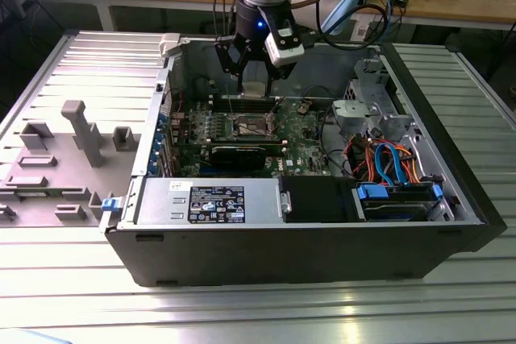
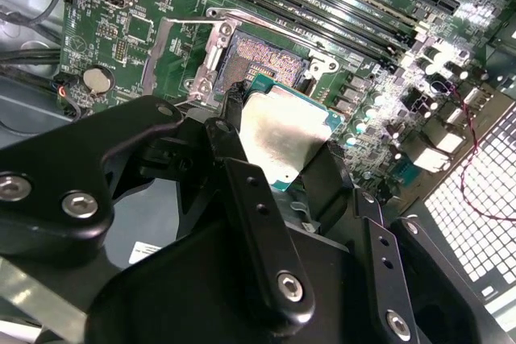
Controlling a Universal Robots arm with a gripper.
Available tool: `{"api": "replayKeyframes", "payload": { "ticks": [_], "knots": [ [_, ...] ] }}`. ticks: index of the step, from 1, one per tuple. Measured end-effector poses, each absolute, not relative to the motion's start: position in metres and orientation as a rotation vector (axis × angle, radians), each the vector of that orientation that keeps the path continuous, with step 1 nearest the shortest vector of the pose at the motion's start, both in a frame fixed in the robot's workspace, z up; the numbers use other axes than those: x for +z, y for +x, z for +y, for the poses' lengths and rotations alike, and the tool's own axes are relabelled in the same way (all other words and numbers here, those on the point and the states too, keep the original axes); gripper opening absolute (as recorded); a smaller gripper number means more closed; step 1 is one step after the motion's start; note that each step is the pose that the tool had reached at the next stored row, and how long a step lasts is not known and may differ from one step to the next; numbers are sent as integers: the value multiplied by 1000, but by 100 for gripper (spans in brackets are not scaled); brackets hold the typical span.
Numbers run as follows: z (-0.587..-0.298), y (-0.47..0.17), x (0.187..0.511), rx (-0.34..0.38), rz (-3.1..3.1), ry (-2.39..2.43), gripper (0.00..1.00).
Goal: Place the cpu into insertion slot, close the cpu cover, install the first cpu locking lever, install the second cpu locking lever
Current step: 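Place the cpu into insertion slot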
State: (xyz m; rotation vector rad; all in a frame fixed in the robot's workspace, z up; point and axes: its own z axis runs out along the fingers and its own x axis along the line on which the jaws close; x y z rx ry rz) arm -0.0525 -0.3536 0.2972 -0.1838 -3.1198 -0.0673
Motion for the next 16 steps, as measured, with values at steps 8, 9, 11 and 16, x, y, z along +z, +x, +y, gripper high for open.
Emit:
{"api": "replayKeyframes", "payload": {
  "ticks": [8,9,11,16],
  "knots": [
    [-354,-52,297,-67,-3119,-203,55],
    [-354,-53,297,-67,-3119,-205,55],
    [-354,-53,297,-67,-3118,-213,55],
    [-354,-52,297,-68,-3118,-226,55]
  ]
}}
